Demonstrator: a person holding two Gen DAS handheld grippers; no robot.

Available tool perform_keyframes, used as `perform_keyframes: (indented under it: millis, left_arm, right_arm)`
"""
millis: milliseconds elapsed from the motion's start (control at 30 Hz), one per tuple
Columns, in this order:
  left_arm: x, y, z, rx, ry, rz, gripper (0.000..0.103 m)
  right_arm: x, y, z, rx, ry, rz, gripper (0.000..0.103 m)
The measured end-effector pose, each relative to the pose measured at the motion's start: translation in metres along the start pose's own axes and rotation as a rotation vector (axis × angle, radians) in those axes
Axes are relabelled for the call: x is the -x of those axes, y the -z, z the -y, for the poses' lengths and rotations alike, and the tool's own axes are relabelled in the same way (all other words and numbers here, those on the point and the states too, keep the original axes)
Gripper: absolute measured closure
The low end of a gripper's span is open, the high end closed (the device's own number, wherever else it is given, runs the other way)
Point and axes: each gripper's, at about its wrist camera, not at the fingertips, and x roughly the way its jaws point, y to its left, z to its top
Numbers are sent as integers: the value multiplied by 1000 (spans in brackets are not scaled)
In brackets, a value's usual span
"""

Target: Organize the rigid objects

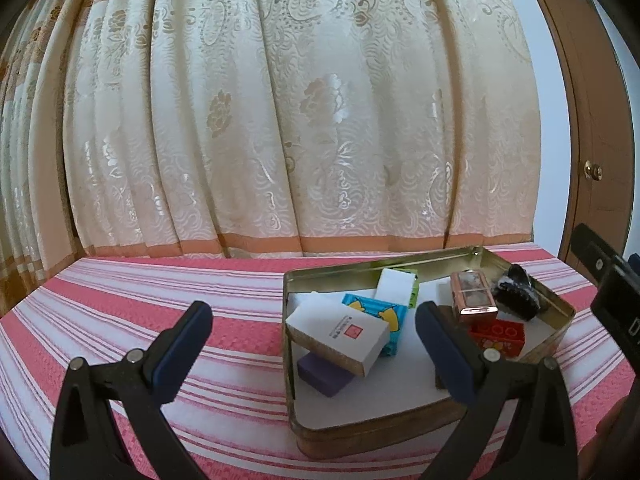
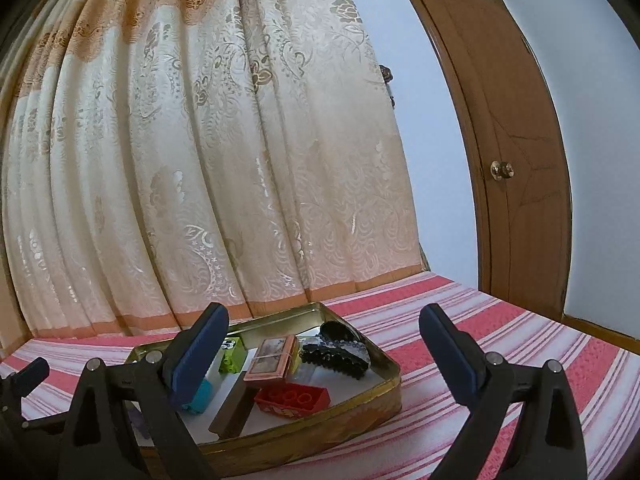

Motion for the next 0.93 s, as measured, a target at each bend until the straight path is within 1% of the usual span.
perform_keyframes:
  millis: [133,233,367,533,667,767,933]
  left_arm:
    - [1,0,2,-7,1,8,0]
    - [2,0,5,-19,-3,12,0]
    - [8,0,11,-47,-11,40,0]
    - [7,0,9,-40,-7,33,0]
    - [7,0,7,-25,19,31,0]
    - [6,0,7,-21,22,30,0]
    - [4,1,7,-20,21,21,0]
  right_arm:
    - [4,0,-4,16,4,19,5]
    - [12,-1,-6,27,1,54,5]
    - [17,-2,-8,34,-5,78,5]
    - [16,-3,-7,30,-2,77,5]
    - [16,-2,-7,31,-3,76,5]
    - [16,-3,-7,33,-3,71,5]
    - [14,-3,-4,21,19,59,5]
